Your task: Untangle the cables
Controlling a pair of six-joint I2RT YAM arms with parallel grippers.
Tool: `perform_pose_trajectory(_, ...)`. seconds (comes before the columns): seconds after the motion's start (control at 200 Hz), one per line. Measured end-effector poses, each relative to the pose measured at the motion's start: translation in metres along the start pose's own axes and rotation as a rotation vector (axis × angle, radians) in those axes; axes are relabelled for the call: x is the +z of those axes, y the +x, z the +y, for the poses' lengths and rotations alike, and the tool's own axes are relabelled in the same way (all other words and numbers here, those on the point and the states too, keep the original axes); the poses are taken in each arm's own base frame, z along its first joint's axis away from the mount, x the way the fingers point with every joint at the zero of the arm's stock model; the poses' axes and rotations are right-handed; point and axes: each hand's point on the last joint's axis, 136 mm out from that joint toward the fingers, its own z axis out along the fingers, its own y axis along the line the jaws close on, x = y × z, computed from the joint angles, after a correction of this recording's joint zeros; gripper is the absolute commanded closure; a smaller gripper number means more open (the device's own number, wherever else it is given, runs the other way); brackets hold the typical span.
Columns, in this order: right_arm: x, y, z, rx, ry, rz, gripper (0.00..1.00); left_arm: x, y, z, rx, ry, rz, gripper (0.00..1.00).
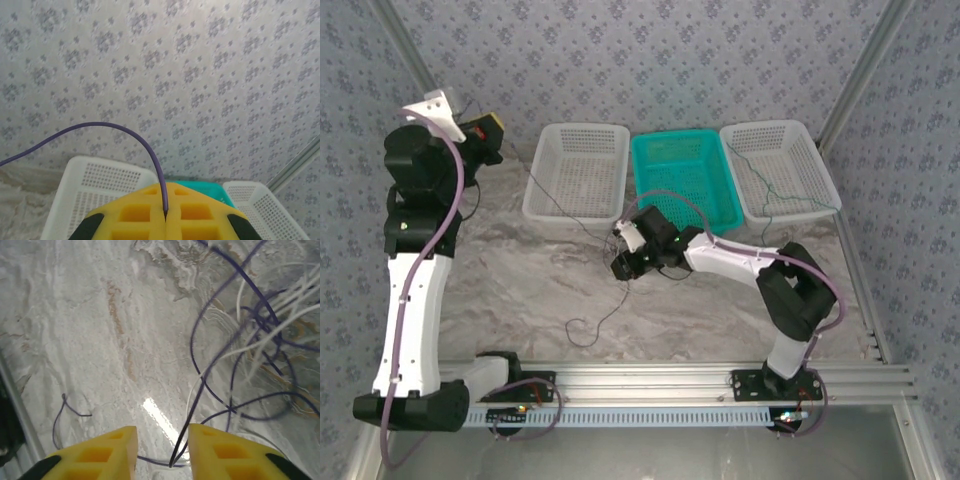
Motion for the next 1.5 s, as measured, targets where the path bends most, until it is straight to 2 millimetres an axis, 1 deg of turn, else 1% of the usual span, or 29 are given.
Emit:
perform_pose_trajectory(0.045,-0.005,-0.004,0.000,-0.016,0.026,-0.035,0.40,0.001,-0.005,-0.004,0.002,0.009,-0.009,1.00)
perform_pose_trajectory(0.12,-0.021,-0.017,0.003,-0.061,0.071,-0.106,0.39,0.001,-0.008,-0.010,0.001,0.025,-0.014,1.00)
perform_pose_trajectory(0.215,-0.049,-0.045,0.015,-0.118,0.099,-0.235,0.38,0.001,-0.004,-0.019,0.000,0.050,-0.002,1.00)
perform_pose_trajectory(0.245,-0.059,-0.055,0.019,-0.135,0.104,-0.278,0.30,0.002,-0.003,-0.021,0.000,0.055,0.002,1.00)
perform_pose_trajectory(0.265,-0.064,-0.061,0.022,-0.147,0.106,-0.308,0.28,0.002,-0.002,-0.022,0.000,0.059,0.005,1.00)
perform_pose_trajectory(0.315,-0.074,-0.075,0.026,-0.163,0.112,-0.371,0.26,0.002,-0.001,-0.025,-0.002,0.067,0.009,1.00)
perform_pose_trajectory(0.375,-0.078,-0.087,0.028,-0.179,0.119,-0.426,0.25,0.001,-0.002,-0.027,-0.003,0.073,0.009,1.00)
perform_pose_trajectory(0.445,-0.068,-0.094,0.023,-0.186,0.146,-0.450,0.25,0.000,-0.004,-0.031,-0.007,0.080,0.006,1.00)
perform_pose_trajectory(0.54,-0.039,-0.095,0.009,-0.190,0.204,-0.447,0.25,-0.003,-0.010,-0.034,-0.014,0.086,-0.005,1.00)
perform_pose_trajectory(0.63,-0.004,-0.084,-0.001,-0.194,0.240,-0.414,0.25,-0.003,-0.019,-0.038,-0.015,0.094,-0.020,1.00)
perform_pose_trajectory(0.765,0.038,-0.066,-0.009,-0.221,0.277,-0.370,0.27,-0.002,-0.029,-0.045,-0.024,0.104,-0.030,1.00)
perform_pose_trajectory(0.849,0.058,-0.057,-0.014,-0.233,0.293,-0.352,0.31,-0.001,-0.034,-0.047,-0.034,0.107,-0.034,1.00)
perform_pose_trajectory(0.884,0.064,-0.054,-0.017,-0.235,0.298,-0.345,0.33,0.000,-0.036,-0.048,-0.038,0.108,-0.035,1.00)
perform_pose_trajectory(0.904,0.067,-0.053,-0.019,-0.236,0.304,-0.341,0.33,0.000,-0.036,-0.048,-0.041,0.109,-0.036,1.00)
perform_pose_trajectory(0.924,0.070,-0.052,-0.021,-0.235,0.310,-0.338,0.35,0.000,-0.038,-0.049,-0.044,0.110,-0.037,1.00)
perform_pose_trajectory(0.964,0.074,-0.050,-0.025,-0.236,0.319,-0.336,0.41,0.000,-0.040,-0.050,-0.048,0.115,-0.040,1.00)
perform_pose_trajectory(1.064,0.081,-0.046,-0.033,-0.241,0.338,-0.324,0.61,-0.001,-0.048,-0.054,-0.057,0.123,-0.054,1.00)
perform_pose_trajectory(1.119,0.082,-0.045,-0.036,-0.239,0.344,-0.321,0.75,-0.002,-0.055,-0.058,-0.063,0.130,-0.068,1.00)
perform_pose_trajectory(1.154,0.083,-0.045,-0.037,-0.237,0.343,-0.319,0.79,-0.004,-0.061,-0.060,-0.066,0.133,-0.080,1.00)
perform_pose_trajectory(1.239,0.083,-0.044,-0.039,-0.231,0.337,-0.320,0.81,-0.009,-0.075,-0.064,-0.074,0.133,-0.118,1.00)
perform_pose_trajectory(1.309,0.084,-0.038,-0.043,-0.228,0.341,-0.311,0.81,-0.015,-0.088,-0.066,-0.076,0.125,-0.155,1.00)
perform_pose_trajectory(1.409,0.084,-0.016,-0.055,-0.220,0.365,-0.264,0.79,-0.023,-0.121,-0.074,-0.072,0.116,-0.237,1.00)
perform_pose_trajectory(1.499,0.071,-0.005,-0.061,-0.213,0.387,-0.255,0.79,-0.028,-0.148,-0.081,-0.067,0.119,-0.302,1.00)
